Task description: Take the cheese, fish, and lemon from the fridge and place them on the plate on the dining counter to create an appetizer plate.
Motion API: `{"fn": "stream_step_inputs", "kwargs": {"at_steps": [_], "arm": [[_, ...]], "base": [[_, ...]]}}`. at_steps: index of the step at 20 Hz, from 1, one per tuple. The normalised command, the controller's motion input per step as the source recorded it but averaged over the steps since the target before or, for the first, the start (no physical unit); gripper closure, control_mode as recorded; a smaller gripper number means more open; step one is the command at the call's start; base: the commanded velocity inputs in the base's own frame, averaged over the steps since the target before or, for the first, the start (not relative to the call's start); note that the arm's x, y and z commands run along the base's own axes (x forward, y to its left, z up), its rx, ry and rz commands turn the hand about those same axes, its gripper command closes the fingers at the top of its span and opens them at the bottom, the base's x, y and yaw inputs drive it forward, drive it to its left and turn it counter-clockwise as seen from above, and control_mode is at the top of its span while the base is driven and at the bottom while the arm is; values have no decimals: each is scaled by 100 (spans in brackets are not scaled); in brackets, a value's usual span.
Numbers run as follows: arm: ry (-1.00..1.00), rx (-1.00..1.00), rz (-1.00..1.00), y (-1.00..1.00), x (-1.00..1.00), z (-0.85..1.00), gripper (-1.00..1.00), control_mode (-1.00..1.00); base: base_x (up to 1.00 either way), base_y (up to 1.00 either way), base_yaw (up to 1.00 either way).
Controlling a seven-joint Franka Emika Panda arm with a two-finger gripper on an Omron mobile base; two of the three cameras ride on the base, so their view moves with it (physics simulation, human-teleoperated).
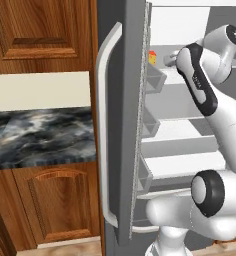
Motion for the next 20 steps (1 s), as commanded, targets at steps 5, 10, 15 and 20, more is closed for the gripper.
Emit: {"fn": "stream_step_inputs", "kwargs": {"at_steps": [5,10,15,20], "arm": [[0,0,4,23,72,1,-100,-100],[0,0,5,9,77,-2,-100,-100],[0,0,2,2,67,-9,-100,-100],[0,0,0,0,61,-14,-100,-100]], "base": [[0,0,0],[0,0,0],[0,0,0],[0,0,0]]}}
